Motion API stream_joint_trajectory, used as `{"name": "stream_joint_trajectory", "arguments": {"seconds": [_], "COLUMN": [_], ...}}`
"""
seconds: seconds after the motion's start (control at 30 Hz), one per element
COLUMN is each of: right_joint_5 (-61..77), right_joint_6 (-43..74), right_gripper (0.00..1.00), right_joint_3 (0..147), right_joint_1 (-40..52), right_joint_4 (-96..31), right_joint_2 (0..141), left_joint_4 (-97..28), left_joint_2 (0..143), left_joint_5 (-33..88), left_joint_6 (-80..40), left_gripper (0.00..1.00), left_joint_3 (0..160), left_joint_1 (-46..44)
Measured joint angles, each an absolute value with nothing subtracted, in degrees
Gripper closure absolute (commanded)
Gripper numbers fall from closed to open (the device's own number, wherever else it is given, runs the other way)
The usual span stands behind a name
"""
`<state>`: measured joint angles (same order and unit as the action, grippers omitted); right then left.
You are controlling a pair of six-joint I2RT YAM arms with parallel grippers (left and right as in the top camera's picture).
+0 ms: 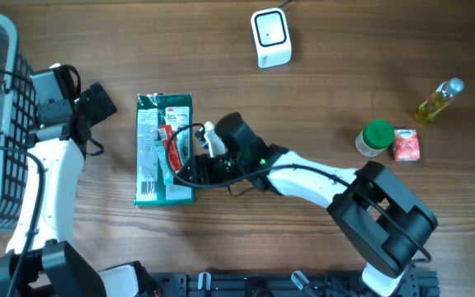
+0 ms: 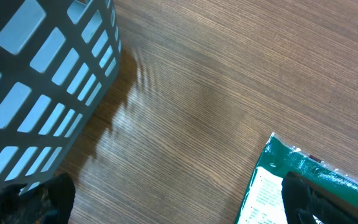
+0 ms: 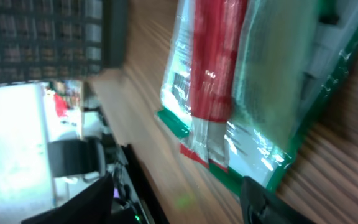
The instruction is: Scan the item barcode
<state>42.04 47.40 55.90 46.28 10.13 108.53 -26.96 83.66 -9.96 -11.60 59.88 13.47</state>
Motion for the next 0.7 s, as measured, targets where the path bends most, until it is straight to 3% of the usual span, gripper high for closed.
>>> {"name": "stream_joint_trajectory", "arguments": {"seconds": [0.3,0.7], "right_joint_5": [45.67,48.95], "right_joint_6": [54.39,59.33], "right_gripper": [0.39,0.44], "right_joint_3": [49.17,48.99], "right_joint_1": [45.1,45.1], "right_joint_4": [29.39,39.94], "right_joint_2": [110.24,118.24], "left_joint_4": [-26.96,-26.98], "left_joint_2": [83.66,83.66], "left_joint_5": [-9.98,-9.98], "left_joint_6": [-11.6,-11.6], "left_gripper": [0.0,0.0], "left_joint_3": [59.88,59.88], "left_joint_1": [13.47,13.47]}}
